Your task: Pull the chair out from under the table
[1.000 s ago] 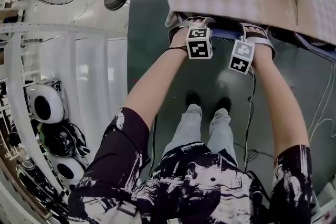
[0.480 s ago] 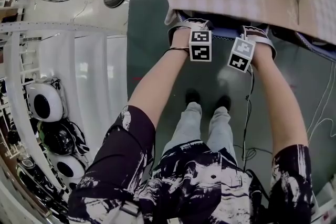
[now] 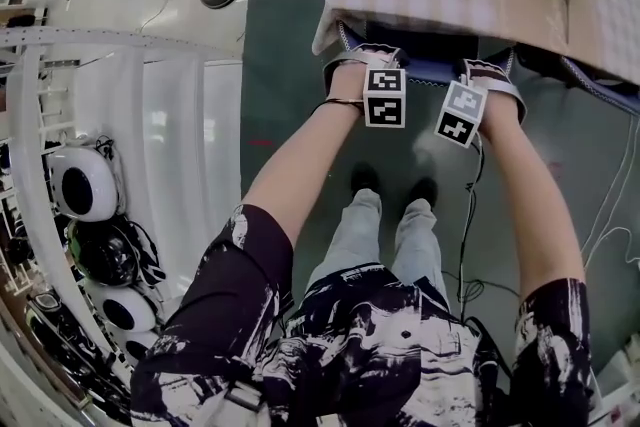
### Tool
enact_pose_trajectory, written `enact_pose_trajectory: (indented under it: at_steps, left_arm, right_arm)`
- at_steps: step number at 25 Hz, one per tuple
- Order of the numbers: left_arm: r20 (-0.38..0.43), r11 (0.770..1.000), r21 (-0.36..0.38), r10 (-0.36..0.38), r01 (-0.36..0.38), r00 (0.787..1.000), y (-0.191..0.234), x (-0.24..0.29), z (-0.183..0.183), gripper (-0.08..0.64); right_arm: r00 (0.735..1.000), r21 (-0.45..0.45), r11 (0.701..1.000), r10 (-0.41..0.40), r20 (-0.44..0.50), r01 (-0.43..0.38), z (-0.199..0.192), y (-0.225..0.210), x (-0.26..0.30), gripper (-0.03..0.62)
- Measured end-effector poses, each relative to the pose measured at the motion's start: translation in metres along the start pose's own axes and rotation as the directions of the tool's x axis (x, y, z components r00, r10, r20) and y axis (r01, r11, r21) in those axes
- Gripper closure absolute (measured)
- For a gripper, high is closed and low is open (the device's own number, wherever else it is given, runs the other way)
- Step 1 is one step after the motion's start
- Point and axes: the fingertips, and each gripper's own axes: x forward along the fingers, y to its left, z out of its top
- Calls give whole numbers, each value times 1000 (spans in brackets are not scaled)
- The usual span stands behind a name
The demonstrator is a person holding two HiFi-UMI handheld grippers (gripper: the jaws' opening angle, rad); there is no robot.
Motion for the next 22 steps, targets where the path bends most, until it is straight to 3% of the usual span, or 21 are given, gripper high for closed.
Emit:
enact_pose_trajectory:
  at_steps: [22]
  left_arm:
    - [6,999,-37,-20,20,1000,-223,-38,48,397]
  right_arm:
    - [996,-32,996,84,3,-84,-11,222,-78,455]
